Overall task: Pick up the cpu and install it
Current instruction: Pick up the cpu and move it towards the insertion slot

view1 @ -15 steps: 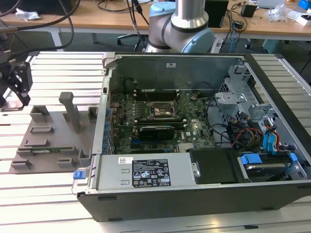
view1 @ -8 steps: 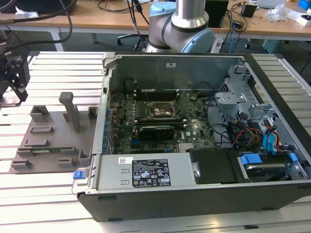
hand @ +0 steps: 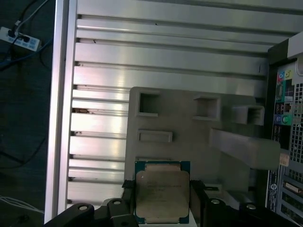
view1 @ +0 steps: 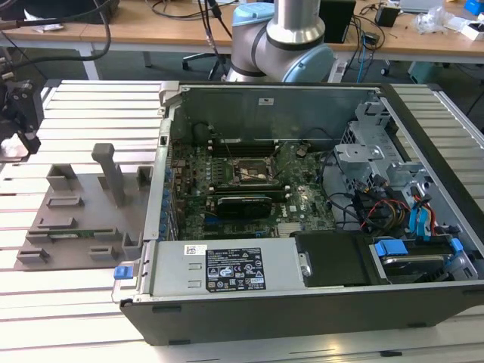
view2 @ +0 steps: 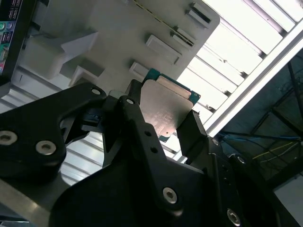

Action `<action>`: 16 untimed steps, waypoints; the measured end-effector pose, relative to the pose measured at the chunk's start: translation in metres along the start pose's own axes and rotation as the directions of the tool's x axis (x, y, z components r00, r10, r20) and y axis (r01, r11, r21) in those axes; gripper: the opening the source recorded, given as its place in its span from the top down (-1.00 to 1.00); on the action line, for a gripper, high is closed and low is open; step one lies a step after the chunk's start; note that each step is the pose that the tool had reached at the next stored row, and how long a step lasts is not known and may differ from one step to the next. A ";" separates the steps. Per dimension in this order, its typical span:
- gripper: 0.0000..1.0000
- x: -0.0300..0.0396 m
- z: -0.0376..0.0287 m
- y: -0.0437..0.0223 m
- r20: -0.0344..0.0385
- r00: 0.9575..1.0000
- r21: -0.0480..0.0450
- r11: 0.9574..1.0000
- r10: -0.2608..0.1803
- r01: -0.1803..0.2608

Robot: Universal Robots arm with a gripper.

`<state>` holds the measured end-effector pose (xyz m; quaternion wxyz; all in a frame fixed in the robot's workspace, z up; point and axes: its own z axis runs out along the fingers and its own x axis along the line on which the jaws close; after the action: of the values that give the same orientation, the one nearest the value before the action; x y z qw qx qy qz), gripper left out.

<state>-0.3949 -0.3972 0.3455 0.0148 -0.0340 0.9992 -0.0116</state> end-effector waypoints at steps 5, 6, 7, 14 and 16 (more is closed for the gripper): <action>-0.09 -0.0003 -0.0090 -0.0002 0.000 1.000 0.000 1.000 0.000 0.000; -0.09 -0.0003 -0.0104 -0.0002 0.000 1.000 0.000 1.000 0.000 0.000; -0.09 -0.0004 -0.0121 -0.0003 0.000 1.000 0.000 1.000 0.000 0.000; -0.09 -0.0008 -0.0270 -0.0007 0.000 1.000 0.000 1.000 0.000 0.000; -0.09 -0.0009 -0.0323 -0.0008 0.000 1.000 0.000 1.000 0.000 0.000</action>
<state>-0.3949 -0.3972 0.3778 0.0148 -0.0341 0.9992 -0.0116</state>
